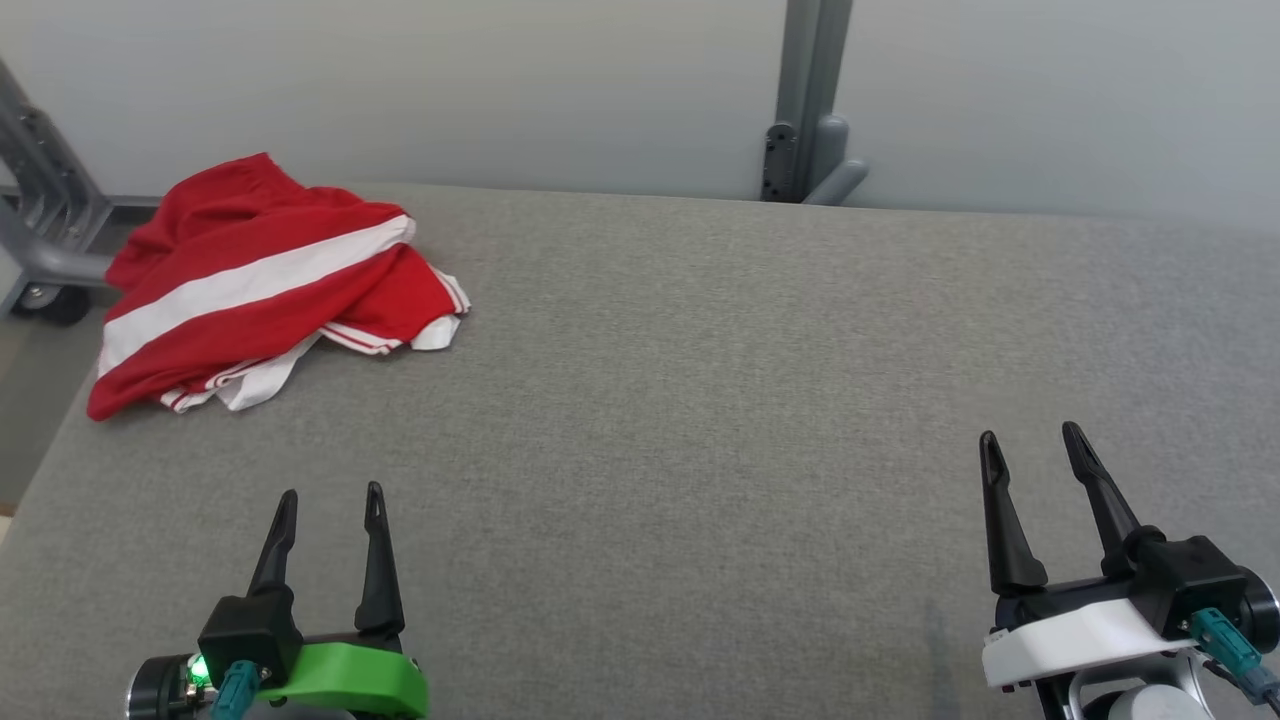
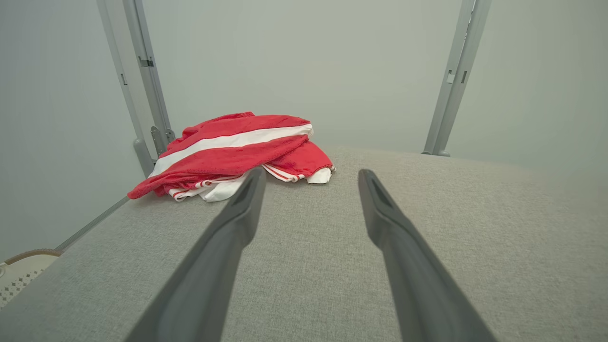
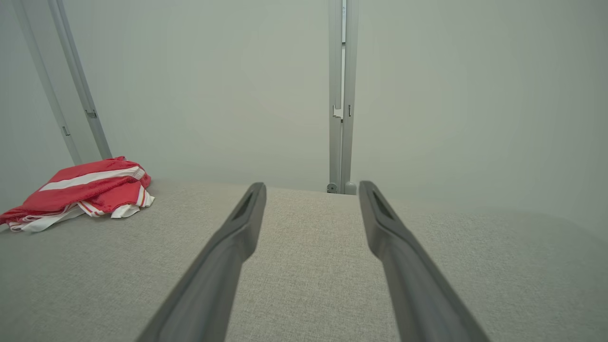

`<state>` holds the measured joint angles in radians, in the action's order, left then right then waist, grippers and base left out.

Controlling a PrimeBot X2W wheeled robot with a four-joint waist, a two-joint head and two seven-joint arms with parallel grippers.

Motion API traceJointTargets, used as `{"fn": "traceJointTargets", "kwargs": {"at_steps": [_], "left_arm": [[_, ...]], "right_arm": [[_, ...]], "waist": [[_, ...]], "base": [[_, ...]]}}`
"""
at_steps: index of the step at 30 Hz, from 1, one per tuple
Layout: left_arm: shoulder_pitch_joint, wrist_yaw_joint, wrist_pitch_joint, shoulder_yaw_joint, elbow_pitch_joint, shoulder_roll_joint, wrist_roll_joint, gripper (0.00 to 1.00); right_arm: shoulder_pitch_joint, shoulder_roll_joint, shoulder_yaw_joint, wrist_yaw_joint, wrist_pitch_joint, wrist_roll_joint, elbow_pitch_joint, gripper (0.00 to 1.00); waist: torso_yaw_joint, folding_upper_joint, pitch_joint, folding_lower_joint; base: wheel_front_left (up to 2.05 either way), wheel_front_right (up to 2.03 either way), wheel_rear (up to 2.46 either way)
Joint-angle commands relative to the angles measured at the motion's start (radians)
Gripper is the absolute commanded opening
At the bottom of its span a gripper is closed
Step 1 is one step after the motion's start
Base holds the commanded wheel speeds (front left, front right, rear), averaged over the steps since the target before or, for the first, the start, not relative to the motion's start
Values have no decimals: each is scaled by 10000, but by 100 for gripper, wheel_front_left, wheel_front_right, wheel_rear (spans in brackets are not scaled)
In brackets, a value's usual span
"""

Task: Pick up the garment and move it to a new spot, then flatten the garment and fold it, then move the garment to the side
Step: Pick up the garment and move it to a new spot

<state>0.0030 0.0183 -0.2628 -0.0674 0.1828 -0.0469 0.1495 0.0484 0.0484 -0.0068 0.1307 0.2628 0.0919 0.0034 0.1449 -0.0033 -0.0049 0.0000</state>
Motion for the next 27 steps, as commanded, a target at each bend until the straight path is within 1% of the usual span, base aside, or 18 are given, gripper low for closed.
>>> {"fn": "traceJointTargets", "kwargs": {"at_steps": [1, 8, 14, 20, 27], "left_arm": [[-53, 10, -31, 55, -22, -61, -56, 100], [137, 3, -19, 306, -44, -56, -93, 100], [135, 58, -21, 293, -62, -53, 60, 100], [235, 292, -19, 291, -336, -49, 293, 100], [305, 519, -19, 180, -486, -50, 467, 100]], "right_arm": [[51, 34, -36, 1, 32, 30, -37, 100], [16, 36, 15, 1, 32, 147, -5, 100], [-117, 36, 241, 1, 32, 71, 49, 100], [-421, 45, 617, -3, 32, -75, 196, 100], [-583, 40, 682, -3, 32, -235, 267, 100]], "waist": [[1056, 33, 63, 0], [2693, 33, 140, 0], [3717, 33, 289, 0], [3929, 33, 652, 0], [3966, 33, 862, 0]], "base": [[0, 0, 0], [0, 0, 0], [0, 0, 0], [0, 0, 0], [0, 0, 0]]}}
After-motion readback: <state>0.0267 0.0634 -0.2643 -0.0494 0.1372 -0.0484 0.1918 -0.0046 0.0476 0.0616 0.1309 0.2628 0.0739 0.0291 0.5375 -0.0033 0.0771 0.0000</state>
